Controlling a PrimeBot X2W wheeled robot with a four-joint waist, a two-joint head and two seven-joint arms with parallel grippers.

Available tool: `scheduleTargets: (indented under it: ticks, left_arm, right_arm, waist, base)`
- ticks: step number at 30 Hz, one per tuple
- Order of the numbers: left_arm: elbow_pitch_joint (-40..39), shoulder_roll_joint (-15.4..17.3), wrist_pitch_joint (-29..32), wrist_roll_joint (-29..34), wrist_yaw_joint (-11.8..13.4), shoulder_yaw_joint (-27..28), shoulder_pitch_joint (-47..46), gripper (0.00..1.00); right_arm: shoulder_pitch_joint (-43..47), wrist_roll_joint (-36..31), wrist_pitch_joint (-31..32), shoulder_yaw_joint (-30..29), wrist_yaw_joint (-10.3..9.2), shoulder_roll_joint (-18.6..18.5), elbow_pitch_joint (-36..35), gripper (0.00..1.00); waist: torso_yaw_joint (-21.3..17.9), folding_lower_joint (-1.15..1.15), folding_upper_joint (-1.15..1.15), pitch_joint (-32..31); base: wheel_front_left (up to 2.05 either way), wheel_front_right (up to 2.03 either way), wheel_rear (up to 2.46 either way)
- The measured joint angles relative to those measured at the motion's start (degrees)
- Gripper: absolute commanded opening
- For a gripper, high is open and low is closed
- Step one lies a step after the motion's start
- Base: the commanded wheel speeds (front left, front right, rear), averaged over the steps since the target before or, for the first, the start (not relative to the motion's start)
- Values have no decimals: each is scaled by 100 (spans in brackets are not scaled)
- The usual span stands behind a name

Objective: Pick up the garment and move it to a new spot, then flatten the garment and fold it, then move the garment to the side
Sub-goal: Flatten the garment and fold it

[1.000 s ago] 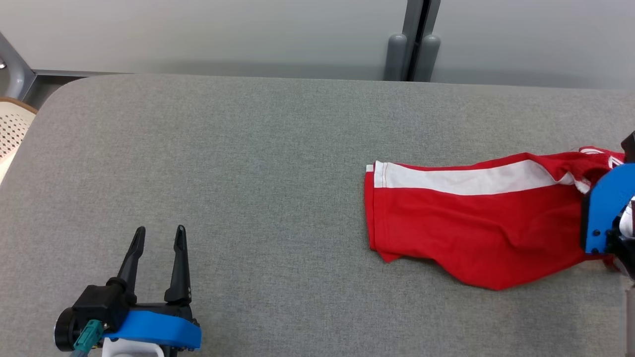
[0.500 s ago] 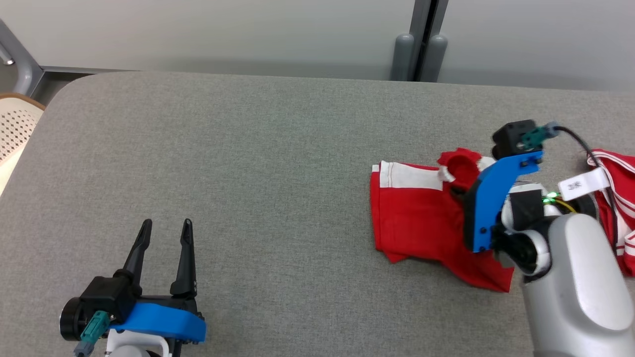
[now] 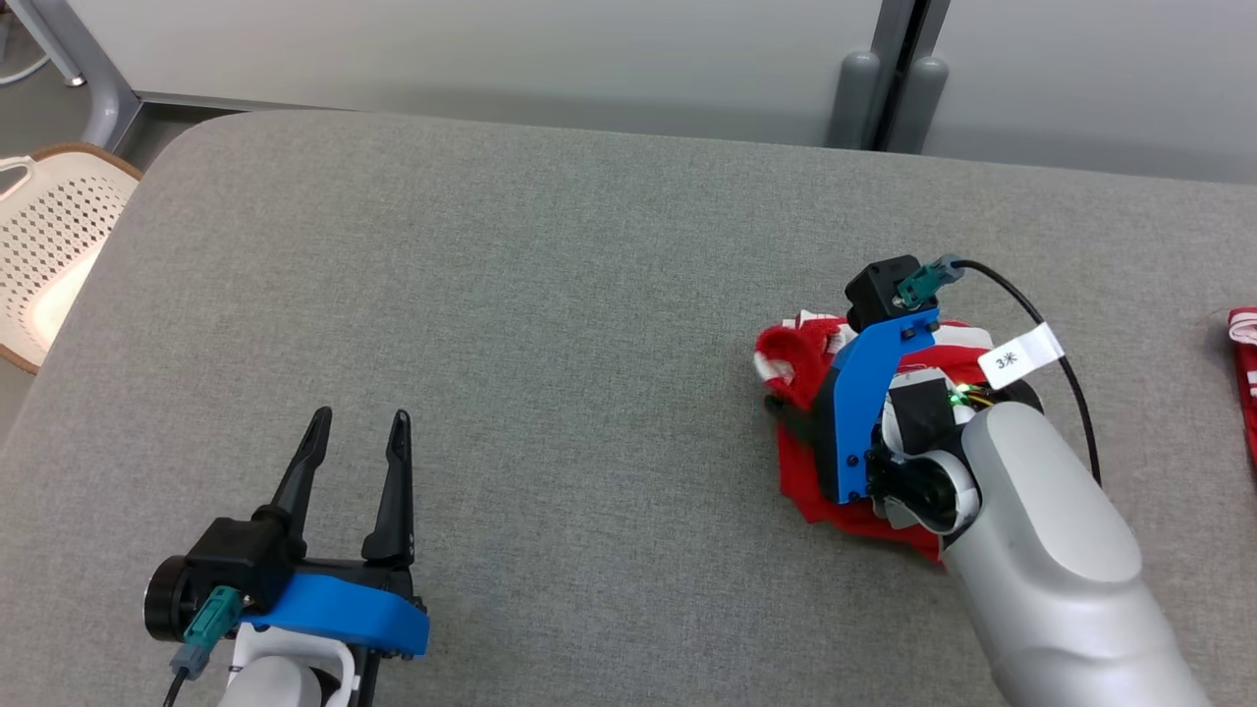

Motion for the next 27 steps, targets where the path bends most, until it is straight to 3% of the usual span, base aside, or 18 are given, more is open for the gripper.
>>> scheduleTargets:
  ticks: [5, 10, 18, 27]
  left_arm:
    - [32, 12, 0, -10, 2, 46, 3, 100]
    - [1, 65, 0, -49, 60, 163, 125, 100]
    - [-133, 65, -1, -45, 68, 200, 205, 100]
    - [-159, 35, -1, 15, 60, 185, 235, 100]
  right_arm:
    - [-46, 824, -237, 288, 0, -2, -85, 100]
    - [35, 1161, -733, 299, 1, 18, -898, 100]
    - [1001, -154, -1880, -1094, 0, -3, -2163, 100]
    - [2352, -1471, -3281, -2109, 0, -14, -2855, 100]
  waist:
    - [-23, 0, 0, -45]
    - [-166, 0, 0, -140]
    - [-381, 0, 0, -258]
    - [-458, 0, 0, -359]
  base:
    - [0, 0, 0]
    - [0, 0, 0]
    - [0, 0, 0]
    - [0, 0, 0]
